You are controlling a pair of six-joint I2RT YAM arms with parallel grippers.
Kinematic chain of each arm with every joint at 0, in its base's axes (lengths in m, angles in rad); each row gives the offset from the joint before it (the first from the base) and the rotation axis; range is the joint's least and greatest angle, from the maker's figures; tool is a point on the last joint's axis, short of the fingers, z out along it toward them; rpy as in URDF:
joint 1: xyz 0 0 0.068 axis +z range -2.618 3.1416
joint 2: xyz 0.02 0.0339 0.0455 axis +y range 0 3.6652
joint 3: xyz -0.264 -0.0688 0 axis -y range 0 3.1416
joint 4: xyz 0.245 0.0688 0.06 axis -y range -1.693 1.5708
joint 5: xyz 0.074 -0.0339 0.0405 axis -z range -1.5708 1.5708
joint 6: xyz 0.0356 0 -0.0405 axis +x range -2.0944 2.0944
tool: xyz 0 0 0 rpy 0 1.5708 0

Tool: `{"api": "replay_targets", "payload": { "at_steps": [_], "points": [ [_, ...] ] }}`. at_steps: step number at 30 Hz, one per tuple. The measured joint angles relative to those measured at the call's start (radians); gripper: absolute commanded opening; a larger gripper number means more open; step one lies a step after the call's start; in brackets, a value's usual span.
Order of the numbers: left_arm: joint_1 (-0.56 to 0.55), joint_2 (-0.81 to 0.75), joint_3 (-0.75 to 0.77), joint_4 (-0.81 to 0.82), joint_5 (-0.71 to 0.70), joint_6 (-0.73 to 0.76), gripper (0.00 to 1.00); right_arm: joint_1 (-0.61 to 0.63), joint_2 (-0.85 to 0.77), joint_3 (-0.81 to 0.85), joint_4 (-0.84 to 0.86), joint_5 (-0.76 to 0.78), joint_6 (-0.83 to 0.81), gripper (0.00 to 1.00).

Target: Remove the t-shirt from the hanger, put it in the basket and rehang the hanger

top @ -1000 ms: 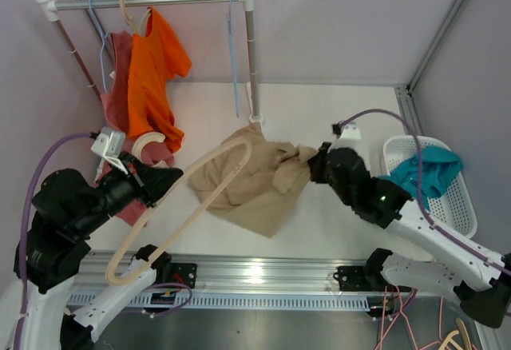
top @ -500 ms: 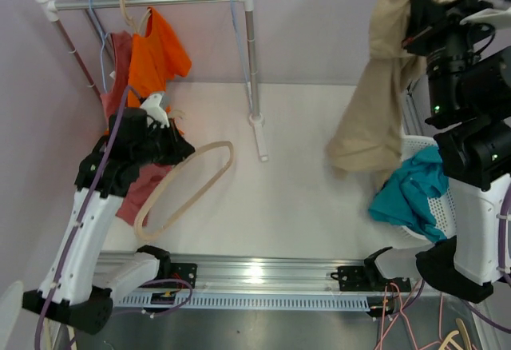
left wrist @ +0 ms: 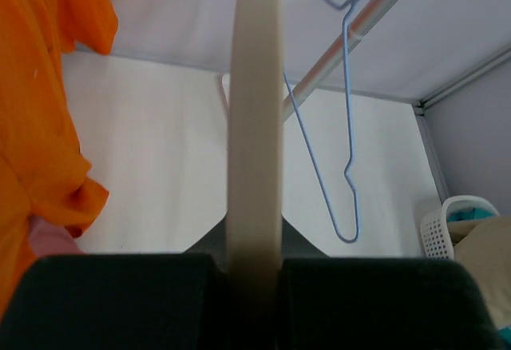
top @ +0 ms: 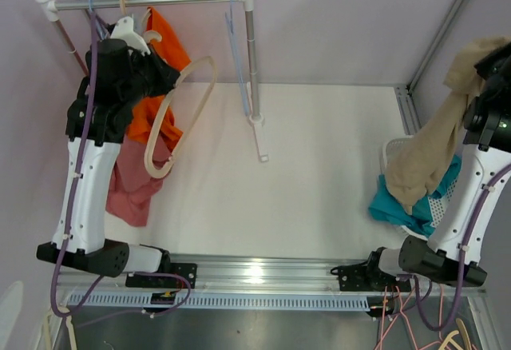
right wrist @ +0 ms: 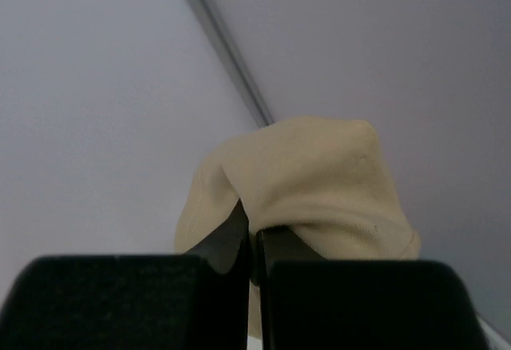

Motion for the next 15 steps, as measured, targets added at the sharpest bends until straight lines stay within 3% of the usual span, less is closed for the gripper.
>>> {"api": "replay_targets", "payload": {
  "at_steps": [5,12,14,15],
  "points": [
    [0.001,0.096,0.133,0.014,-0.013,0.009,0.01,-0.245,-0.054,-0.303,-0.028,-0.172,0.138,0.0],
    [0.002,0.262,0.299,0.04,-0.006,0.025,0.01,-0.263,-0.299,-0.874,0.047,-0.181,0.255,0.02],
    [0.002,0.286,0.3,0.067,0.01,0.029,0.01,-0.265,-0.31,-1.002,0.044,-0.166,0.302,0.79],
    [0.002,0.294,0.299,0.078,0.019,0.034,0.01,-0.265,-0.29,-1.038,0.041,-0.154,0.32,0.99]
  ]
}}
